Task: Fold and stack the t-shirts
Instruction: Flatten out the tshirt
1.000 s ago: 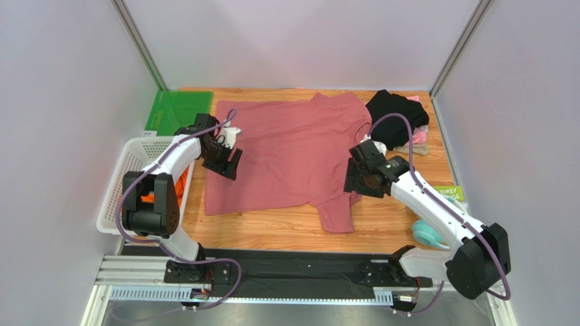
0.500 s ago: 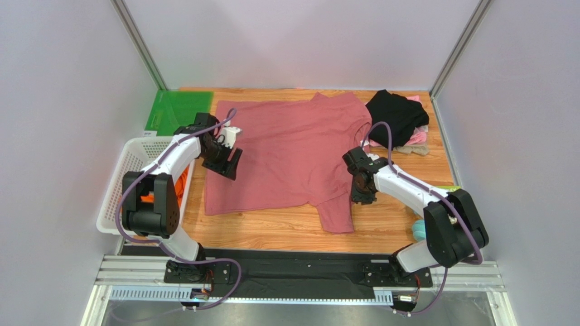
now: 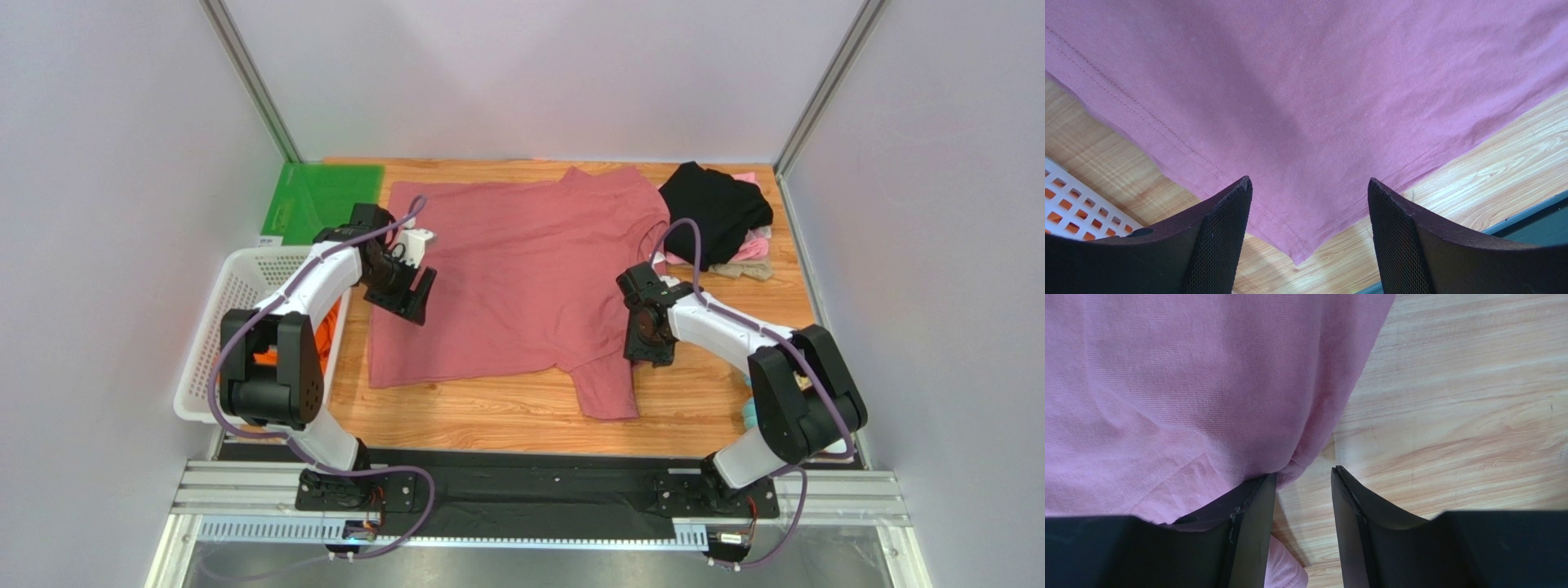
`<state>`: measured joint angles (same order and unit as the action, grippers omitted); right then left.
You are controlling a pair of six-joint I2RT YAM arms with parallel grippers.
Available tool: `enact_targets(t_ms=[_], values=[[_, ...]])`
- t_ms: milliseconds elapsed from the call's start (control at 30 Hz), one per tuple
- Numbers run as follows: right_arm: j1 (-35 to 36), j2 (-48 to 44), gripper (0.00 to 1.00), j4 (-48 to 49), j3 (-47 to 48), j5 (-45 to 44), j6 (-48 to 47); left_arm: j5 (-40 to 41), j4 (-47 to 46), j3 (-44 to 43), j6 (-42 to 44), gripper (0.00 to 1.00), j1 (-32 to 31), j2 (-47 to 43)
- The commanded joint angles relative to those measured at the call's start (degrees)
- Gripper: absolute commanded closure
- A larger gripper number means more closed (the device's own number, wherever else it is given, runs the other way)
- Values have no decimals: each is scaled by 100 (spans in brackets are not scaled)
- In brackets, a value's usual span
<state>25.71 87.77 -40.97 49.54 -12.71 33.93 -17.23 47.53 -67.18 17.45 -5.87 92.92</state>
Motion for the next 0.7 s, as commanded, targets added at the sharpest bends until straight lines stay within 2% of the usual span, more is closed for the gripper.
enact_targets(t_ms=[0, 167, 200, 267, 667], values=[[-102, 170, 60, 423, 30, 67, -89, -43, 11, -103, 127, 25, -11, 15], [-119, 250, 71, 529, -102, 102, -106, -69, -50, 3, 109, 25, -11, 59], [-111, 232, 78, 529, -172, 111, -106, -70, -85, 64, 109, 25, -11, 76], [-111, 197, 81, 538, -234, 137, -106, -61, -164, 239, 127, 25, -11, 120], [-111, 48, 81, 511, -278, 278, -106, 132, -516, 969, 144, 27, -11, 305]])
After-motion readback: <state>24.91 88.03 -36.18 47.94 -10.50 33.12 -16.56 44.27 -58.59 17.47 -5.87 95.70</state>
